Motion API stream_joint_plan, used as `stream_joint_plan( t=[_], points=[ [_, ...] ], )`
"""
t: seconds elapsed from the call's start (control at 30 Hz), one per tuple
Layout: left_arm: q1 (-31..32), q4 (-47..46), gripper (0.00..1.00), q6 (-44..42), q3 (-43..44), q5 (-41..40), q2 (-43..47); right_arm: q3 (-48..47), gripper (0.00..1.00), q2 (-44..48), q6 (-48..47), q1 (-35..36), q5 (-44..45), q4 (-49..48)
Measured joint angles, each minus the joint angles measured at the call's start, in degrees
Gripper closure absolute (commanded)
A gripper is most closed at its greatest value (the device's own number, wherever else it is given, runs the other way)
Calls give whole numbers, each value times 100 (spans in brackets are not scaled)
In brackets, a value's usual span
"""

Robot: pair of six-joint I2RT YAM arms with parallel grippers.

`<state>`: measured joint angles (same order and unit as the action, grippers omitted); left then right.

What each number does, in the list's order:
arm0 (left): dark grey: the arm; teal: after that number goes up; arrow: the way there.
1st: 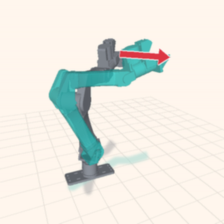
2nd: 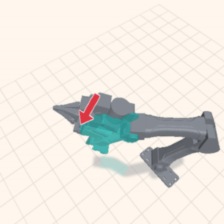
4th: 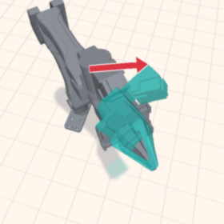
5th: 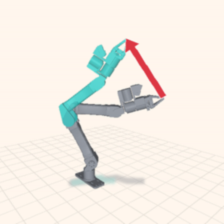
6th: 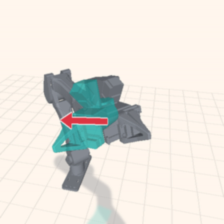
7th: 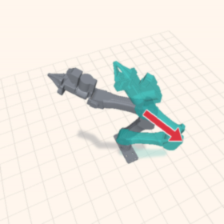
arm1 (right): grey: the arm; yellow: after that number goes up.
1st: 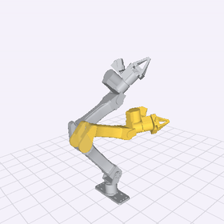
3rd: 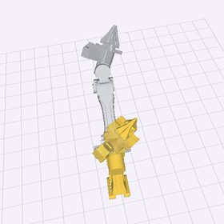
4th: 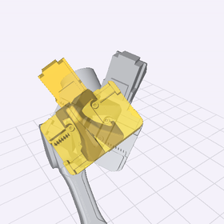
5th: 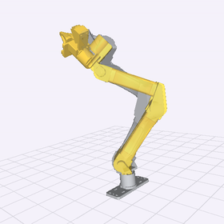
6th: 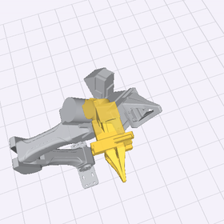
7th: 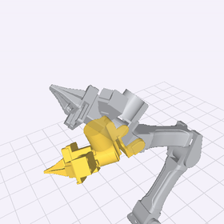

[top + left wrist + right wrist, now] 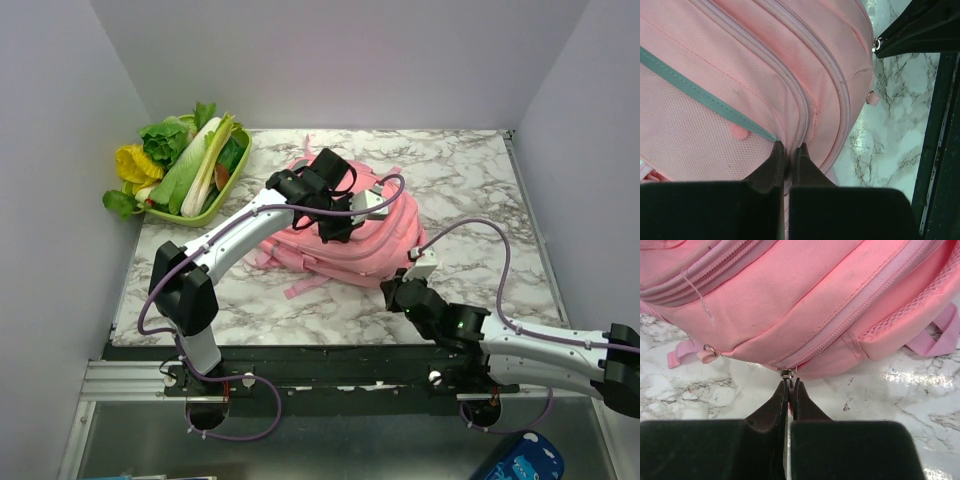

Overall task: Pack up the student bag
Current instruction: Zip the student bag at the center of the board.

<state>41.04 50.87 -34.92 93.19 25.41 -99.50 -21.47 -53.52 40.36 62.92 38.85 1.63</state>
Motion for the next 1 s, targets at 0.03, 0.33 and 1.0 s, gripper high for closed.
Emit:
stream_joint_plan(
  t=[0.03,0.33,1.0],
  points=[
    [4,0,100,4,0,17,0,-2,99,140,31,0,-2,120],
    [46,-2,100,68,-28,195,2,-297,99,586,92,-2,160,1145],
    [28,-170,100,59,-581,251,520,-1235,99,485,-494,-1329,-525,2197]
  ],
)
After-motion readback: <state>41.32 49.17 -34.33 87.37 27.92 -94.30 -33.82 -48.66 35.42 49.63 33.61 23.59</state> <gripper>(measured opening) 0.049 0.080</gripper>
